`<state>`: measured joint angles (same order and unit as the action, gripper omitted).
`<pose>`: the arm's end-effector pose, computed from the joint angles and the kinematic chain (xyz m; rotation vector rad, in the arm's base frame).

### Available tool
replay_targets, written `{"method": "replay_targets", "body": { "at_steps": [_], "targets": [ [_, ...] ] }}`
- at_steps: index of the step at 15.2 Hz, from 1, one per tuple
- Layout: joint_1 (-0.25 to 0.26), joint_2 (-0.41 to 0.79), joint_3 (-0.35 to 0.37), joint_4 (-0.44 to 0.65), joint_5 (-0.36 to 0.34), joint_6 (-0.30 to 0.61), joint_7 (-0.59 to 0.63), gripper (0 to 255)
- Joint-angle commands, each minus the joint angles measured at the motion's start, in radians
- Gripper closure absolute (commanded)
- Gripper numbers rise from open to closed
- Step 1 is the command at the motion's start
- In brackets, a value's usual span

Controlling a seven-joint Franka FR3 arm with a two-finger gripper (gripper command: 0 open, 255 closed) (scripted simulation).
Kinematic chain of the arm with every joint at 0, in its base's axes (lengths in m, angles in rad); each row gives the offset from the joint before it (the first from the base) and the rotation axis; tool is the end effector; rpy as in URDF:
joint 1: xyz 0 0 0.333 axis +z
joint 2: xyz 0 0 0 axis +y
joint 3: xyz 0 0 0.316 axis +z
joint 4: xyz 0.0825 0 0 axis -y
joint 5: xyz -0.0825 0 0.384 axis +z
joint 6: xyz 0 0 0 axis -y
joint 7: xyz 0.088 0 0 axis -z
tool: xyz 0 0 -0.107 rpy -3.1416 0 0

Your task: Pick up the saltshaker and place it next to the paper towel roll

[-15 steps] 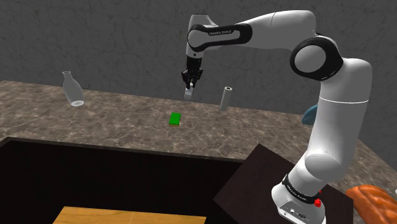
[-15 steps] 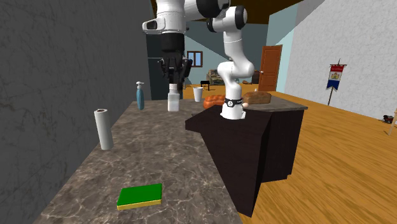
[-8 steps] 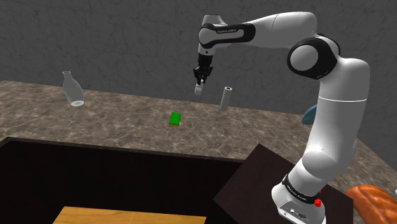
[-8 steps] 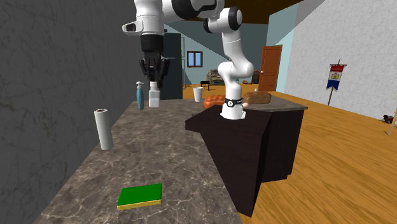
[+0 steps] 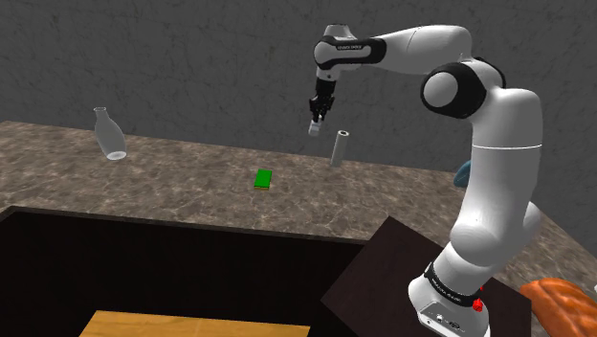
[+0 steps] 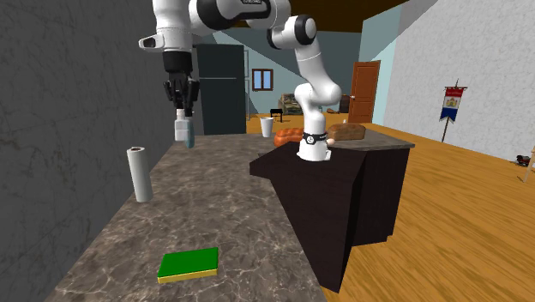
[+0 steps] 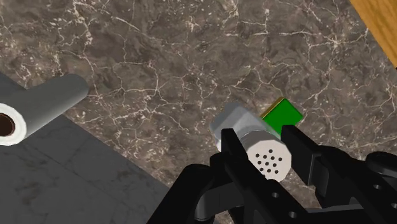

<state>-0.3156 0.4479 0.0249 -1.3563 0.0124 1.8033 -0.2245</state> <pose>0.6621 -0.2003 0.4666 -3.1173 0.1115 -0.0079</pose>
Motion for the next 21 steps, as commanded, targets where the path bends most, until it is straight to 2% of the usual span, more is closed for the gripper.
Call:
{"method": "replay_targets", "body": {
  "at_steps": [1, 7, 9, 12, 21],
  "targets": [
    [-0.028, 0.036, -0.010, 0.059, 0.004, -0.023, -0.039, 255],
    [-0.113, 0.173, -0.035, 0.278, 0.016, -0.109, -0.146, 255],
    [-0.143, 0.239, -0.041, 0.388, 0.020, -0.153, -0.179, 255],
    [-0.185, 0.374, -0.047, 0.619, 0.026, -0.251, -0.221, 255],
    [-0.182, 0.318, -0.047, 0.401, 0.025, -0.088, -0.225, 255]
  ]
}}
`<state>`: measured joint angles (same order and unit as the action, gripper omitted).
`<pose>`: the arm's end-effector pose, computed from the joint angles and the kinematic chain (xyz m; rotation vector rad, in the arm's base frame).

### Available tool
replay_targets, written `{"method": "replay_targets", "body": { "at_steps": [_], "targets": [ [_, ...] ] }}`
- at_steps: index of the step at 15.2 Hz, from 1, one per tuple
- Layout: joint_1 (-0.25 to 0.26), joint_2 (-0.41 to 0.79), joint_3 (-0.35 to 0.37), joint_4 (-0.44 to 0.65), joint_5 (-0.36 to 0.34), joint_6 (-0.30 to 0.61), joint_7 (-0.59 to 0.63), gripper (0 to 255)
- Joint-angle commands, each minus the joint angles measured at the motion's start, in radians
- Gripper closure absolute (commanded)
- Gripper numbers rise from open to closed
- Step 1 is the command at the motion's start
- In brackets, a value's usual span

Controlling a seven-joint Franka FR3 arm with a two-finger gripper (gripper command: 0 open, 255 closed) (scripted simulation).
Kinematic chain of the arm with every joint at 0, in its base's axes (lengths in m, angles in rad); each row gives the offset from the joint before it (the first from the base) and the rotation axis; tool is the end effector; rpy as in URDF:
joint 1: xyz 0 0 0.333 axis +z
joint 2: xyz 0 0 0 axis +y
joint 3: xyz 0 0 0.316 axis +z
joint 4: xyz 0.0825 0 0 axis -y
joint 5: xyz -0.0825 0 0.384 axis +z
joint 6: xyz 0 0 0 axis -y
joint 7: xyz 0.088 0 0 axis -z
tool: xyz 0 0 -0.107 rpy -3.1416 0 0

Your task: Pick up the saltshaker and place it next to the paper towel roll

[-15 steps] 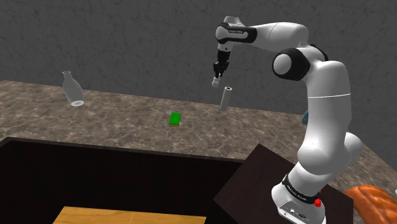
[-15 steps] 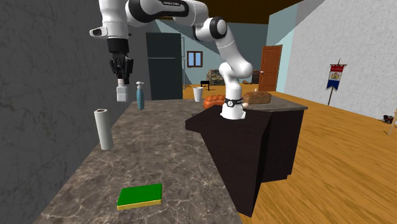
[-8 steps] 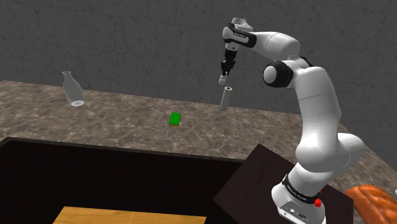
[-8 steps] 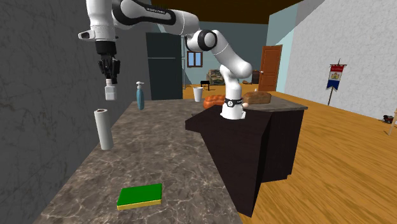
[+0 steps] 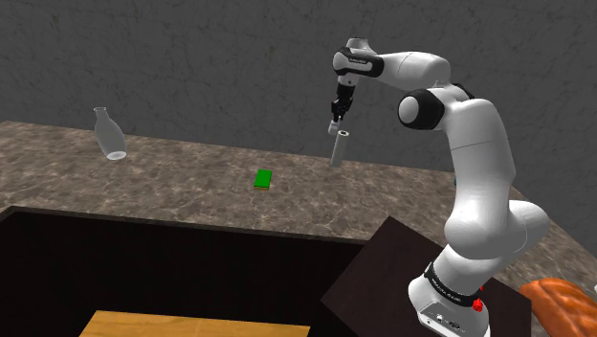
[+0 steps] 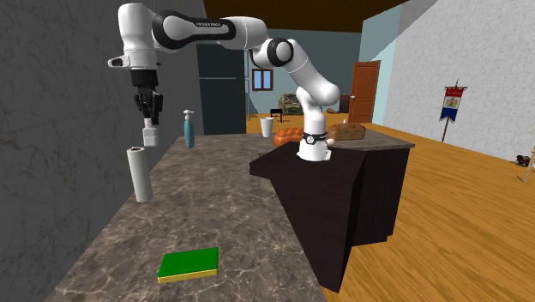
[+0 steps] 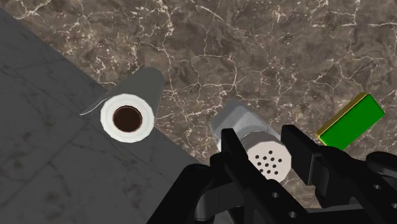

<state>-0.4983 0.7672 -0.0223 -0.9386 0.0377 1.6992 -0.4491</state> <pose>0.6621 -0.3684 0.4258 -3.1173 0.1095 -0.0069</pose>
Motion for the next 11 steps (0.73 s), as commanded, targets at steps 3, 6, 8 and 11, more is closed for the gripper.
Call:
{"method": "replay_targets", "body": {
  "at_steps": [3, 6, 8, 11],
  "targets": [
    [0.001, -0.005, 0.000, -0.063, 0.000, 0.059, -0.001, 255],
    [0.001, -0.005, 0.000, -0.103, 0.001, 0.099, -0.002, 255],
    [0.002, -0.003, 0.000, -0.127, 0.001, 0.125, -0.003, 255],
    [0.002, 0.003, 0.000, -0.158, 0.001, 0.161, -0.004, 255]
  ]
}}
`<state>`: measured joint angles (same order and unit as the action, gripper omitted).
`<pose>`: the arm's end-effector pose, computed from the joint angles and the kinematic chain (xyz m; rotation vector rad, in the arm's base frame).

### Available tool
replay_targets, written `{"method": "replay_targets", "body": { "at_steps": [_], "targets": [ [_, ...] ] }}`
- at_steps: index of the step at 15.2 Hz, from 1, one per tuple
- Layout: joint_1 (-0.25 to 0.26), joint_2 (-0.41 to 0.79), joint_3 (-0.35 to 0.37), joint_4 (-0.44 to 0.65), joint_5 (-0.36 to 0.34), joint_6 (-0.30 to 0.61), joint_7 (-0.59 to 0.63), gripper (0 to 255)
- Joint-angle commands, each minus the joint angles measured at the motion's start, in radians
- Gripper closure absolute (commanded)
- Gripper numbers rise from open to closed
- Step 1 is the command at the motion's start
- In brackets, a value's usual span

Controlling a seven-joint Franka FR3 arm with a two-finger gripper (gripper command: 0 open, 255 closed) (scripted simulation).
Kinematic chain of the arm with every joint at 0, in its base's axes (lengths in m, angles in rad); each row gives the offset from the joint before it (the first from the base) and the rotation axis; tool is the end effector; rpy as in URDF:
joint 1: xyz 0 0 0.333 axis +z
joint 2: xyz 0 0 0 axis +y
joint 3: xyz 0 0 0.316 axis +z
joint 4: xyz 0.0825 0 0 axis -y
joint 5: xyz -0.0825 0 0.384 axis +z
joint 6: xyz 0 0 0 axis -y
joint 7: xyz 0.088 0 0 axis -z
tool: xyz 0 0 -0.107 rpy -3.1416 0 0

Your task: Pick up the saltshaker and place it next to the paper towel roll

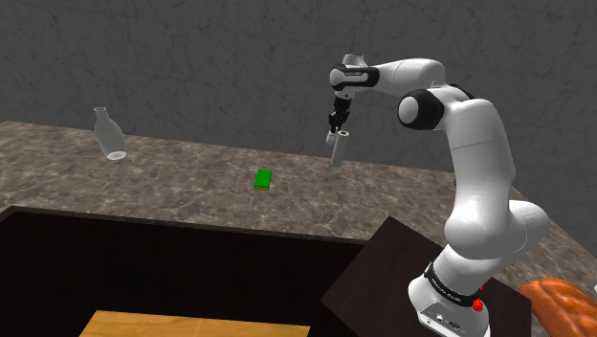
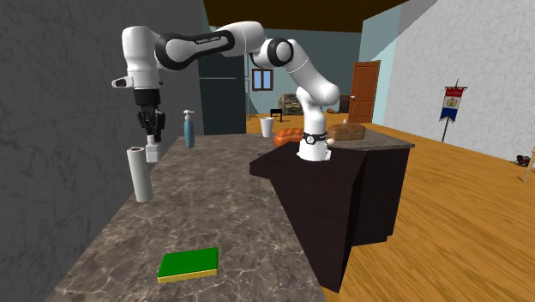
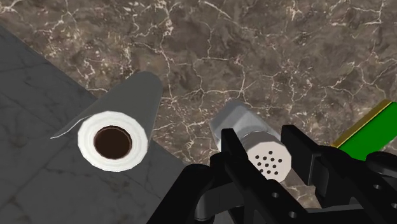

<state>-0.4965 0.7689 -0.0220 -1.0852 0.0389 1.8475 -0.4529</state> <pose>0.6625 -0.3685 0.3671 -3.1171 0.1095 -0.0072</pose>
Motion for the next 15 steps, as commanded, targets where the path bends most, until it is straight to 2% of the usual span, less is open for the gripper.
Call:
{"method": "replay_targets", "body": {
  "at_steps": [1, 15],
  "targets": [
    [0.000, 0.004, 0.000, -0.020, 0.000, 0.025, -0.001, 255],
    [0.001, 0.064, 0.001, -0.107, 0.003, 0.172, -0.005, 255]
  ]
}}
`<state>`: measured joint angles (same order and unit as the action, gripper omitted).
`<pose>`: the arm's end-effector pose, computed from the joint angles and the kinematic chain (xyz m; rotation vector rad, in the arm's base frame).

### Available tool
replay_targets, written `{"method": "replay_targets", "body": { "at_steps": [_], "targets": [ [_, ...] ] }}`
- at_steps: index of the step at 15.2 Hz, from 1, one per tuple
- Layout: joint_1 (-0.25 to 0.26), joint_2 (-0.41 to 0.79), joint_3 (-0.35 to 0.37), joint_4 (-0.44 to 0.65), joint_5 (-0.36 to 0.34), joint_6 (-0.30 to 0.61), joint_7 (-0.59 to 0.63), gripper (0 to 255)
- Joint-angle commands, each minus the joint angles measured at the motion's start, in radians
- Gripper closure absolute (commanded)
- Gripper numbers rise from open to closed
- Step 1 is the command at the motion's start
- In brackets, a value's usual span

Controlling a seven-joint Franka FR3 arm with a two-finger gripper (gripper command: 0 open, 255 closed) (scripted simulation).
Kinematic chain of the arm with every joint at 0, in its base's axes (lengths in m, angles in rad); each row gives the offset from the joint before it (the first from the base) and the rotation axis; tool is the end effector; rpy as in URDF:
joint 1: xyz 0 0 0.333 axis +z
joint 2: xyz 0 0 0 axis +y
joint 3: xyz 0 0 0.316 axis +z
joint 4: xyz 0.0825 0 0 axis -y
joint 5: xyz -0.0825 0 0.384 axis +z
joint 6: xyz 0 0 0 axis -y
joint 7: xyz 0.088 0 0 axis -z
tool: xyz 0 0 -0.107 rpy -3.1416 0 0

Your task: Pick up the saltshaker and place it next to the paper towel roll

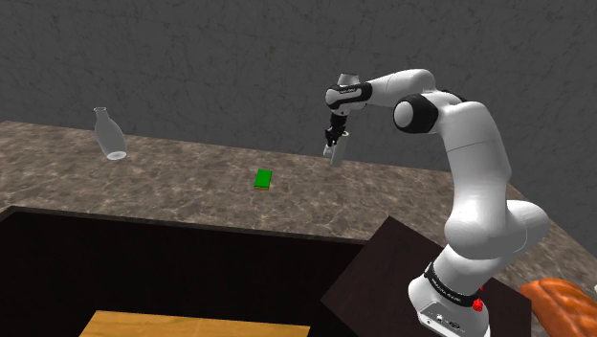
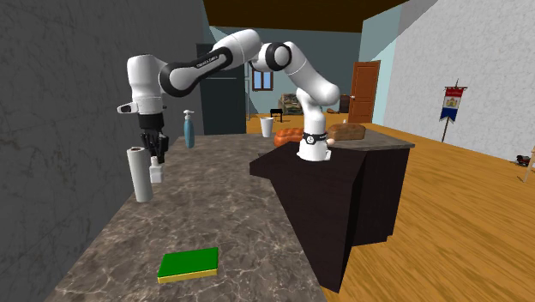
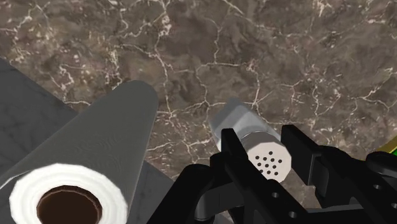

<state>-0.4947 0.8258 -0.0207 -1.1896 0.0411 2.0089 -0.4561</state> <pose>0.6626 -0.3675 0.2884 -3.1173 0.1095 -0.0072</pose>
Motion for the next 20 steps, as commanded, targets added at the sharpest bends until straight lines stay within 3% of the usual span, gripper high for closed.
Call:
{"method": "replay_targets", "body": {
  "at_steps": [1, 20],
  "targets": [
    [-0.001, 0.013, 0.000, -0.006, 0.001, 0.020, -0.002, 255],
    [-0.002, 0.130, 0.002, -0.016, 0.003, 0.147, -0.006, 255]
  ]
}}
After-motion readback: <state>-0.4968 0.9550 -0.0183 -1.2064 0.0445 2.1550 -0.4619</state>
